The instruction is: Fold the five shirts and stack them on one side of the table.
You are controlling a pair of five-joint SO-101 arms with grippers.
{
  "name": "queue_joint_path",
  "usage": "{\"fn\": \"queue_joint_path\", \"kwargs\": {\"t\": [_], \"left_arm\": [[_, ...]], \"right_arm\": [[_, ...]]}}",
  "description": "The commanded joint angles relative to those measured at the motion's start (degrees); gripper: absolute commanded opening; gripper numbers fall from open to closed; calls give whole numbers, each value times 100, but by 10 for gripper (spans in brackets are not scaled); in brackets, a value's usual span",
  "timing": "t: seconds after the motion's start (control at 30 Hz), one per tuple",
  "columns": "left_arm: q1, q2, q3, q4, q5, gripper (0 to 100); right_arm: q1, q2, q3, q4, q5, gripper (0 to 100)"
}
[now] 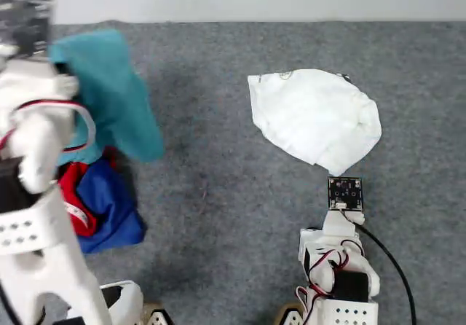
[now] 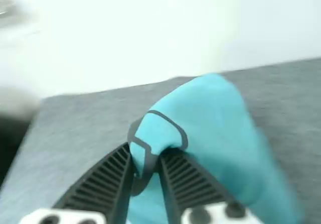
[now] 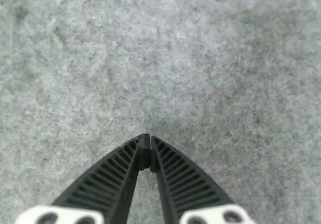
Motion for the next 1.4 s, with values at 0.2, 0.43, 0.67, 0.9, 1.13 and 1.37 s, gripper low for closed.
{"fn": "queue_joint_path", "kwargs": {"t": [0.2, 0.43, 0.67, 0.9, 1.13, 1.37], "left_arm": [[-1829, -229, 945, 105, -176, 13], [-2338, -229, 2448, 211, -176, 16], [-1618, -237, 3618, 738, -88, 98], [-1310, -237, 3820, 914, 440, 97], [-1064, -818, 3811, 888, 457, 97], [-607, -2409, 4198, 862, 466, 97]], "right_arm": [[48, -13, 88, 48, -18, 11], [84, -22, 79, -22, 0, 11], [84, -31, -9, -664, -26, 11], [259, 13, -730, -1042, -9, 12], [233, 453, -2057, -593, 0, 12], [242, 2475, -3481, -505, -9, 12]]}}
